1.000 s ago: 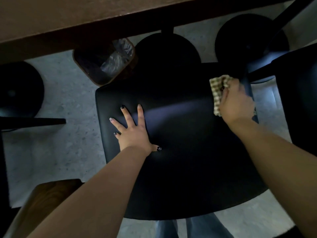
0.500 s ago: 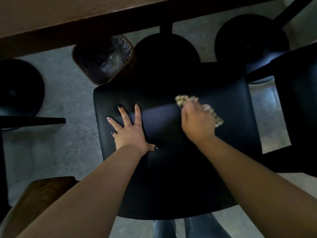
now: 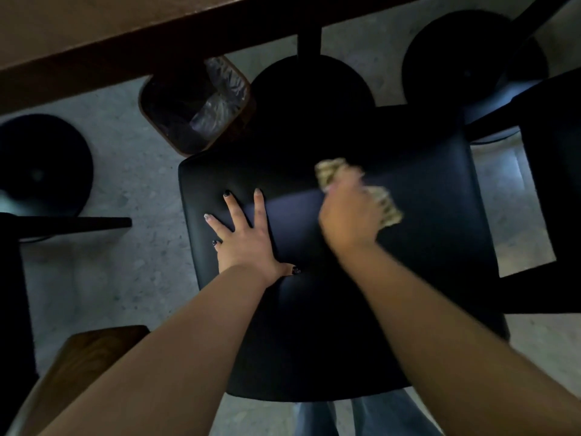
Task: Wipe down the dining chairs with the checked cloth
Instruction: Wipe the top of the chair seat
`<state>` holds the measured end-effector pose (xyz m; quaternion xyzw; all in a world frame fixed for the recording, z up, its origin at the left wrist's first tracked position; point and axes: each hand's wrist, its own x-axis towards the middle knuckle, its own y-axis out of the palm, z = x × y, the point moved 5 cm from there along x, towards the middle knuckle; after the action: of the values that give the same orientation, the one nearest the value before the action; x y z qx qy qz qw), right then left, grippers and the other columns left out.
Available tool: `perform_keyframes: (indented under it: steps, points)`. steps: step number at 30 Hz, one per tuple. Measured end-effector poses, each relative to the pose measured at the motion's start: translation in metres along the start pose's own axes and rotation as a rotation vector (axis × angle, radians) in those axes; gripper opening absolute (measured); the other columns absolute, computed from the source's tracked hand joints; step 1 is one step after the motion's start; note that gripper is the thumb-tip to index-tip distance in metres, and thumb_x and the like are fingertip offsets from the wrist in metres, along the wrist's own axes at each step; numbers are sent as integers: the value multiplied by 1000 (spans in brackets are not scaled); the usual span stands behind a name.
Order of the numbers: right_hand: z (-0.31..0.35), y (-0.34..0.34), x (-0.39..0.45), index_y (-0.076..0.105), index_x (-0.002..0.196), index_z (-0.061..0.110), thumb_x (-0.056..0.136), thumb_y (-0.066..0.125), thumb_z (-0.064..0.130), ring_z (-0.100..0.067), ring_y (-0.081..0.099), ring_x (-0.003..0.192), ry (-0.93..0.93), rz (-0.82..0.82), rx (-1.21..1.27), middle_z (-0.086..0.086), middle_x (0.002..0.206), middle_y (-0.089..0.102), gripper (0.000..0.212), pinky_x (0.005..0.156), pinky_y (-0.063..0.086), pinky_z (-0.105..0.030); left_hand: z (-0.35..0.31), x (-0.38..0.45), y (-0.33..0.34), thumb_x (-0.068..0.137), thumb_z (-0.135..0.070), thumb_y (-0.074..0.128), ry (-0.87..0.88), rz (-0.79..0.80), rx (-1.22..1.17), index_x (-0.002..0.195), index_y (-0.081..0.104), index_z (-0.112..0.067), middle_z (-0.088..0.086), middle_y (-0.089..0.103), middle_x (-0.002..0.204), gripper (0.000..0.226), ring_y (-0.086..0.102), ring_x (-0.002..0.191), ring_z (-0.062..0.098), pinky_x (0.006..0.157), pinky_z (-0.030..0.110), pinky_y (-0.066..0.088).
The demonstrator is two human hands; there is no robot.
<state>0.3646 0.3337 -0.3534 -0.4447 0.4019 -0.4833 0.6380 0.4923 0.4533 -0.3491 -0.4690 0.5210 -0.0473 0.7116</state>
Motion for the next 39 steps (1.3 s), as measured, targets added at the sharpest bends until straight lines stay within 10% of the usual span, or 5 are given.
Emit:
perform_keyframes:
  steps: [5, 11, 26, 34, 39]
  points:
    - [7, 4, -10, 46, 100, 7, 65, 80, 16, -29, 58, 42, -666, 140, -139, -11, 69, 65, 49, 36, 38, -27, 3, -2, -5, 54, -70, 79, -21, -18, -4, 146, -29, -33, 14, -21, 154, 147, -5, 143, 51, 110, 54, 34]
    - [-38, -26, 45, 43, 122, 9, 97, 40, 28, -40, 62, 96, 171, -104, 8, -17, 108, 64, 32, 79, 47, -41, -1, -8, -2, 56, -69, 79, 1, -114, -14, 151, -16, -26, 16, -4, 147, 141, 17, 135, 40, 107, 49, 39]
    - [-25, -16, 31, 43, 127, 6, 97, 39, 27, -40, 64, 94, 131, -77, 59, -16, 112, 63, 37, 77, 49, -41, 26, -17, 12, 56, -43, 92, -123, 161, -226, 139, -39, -40, 11, -45, 148, 155, -13, 141, 55, 106, 57, 36]
    - [50, 16, -43, 57, 100, 12, 79, 50, 17, -26, 61, 46, -1023, 190, 54, -8, 80, 67, 23, 35, 38, -25, 26, -16, 15, 64, -23, 91, -170, 136, -75, 136, -45, -34, 18, -41, 149, 155, -4, 142, 54, 95, 48, 48]
    - [-42, -25, 75, 54, 111, 4, 95, 43, 24, -45, 65, 73, -372, -67, -142, -23, 87, 65, 28, 62, 51, -46, 23, -15, 21, 67, -24, 89, -191, 77, -8, 136, -46, -28, 23, -36, 150, 152, 3, 141, 56, 87, 41, 53]
